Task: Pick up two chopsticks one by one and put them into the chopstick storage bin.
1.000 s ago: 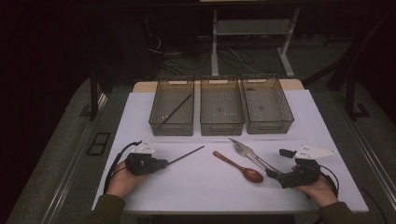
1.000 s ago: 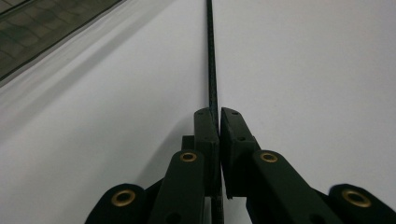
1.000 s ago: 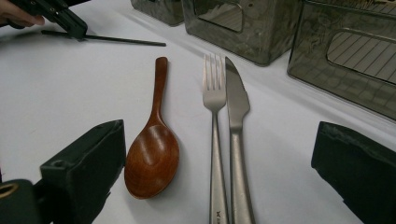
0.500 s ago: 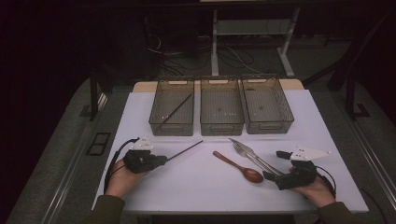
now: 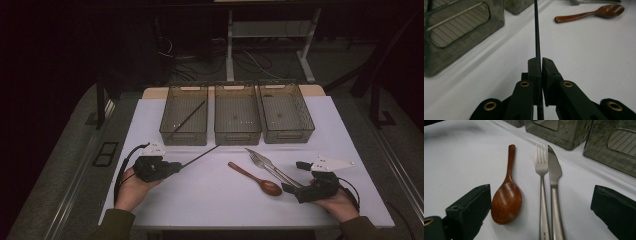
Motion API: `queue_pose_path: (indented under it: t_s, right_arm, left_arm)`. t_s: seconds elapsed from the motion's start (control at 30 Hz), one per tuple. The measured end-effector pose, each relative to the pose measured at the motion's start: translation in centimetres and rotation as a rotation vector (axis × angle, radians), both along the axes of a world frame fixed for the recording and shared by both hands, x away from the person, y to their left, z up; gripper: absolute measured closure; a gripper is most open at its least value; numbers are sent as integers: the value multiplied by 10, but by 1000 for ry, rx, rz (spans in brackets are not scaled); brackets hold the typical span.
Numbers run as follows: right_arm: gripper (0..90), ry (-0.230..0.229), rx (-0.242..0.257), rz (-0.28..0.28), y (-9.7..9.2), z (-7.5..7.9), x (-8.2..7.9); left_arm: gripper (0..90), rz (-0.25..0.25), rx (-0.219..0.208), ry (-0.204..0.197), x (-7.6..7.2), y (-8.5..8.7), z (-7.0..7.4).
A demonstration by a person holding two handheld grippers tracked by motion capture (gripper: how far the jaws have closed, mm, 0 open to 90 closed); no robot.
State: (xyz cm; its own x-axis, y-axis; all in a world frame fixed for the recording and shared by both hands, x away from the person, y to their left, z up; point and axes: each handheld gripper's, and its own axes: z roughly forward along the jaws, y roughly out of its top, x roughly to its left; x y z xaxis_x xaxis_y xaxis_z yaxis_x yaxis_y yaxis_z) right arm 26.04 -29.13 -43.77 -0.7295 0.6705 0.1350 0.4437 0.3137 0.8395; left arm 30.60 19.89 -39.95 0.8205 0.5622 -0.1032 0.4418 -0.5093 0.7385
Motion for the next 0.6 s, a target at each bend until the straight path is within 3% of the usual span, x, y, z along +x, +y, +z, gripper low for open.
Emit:
queue_pose_path:
  t_s: [0.2, 0.6]
  right_arm:
    - [24, 0, 1, 0, 0, 0, 0]
    - [24, 0, 4, 0, 1, 0, 0]
  left_arm:
    - [852, 14, -39, -13, 4, 2, 7]
    - [852, 60, -53, -43, 19, 0, 20]
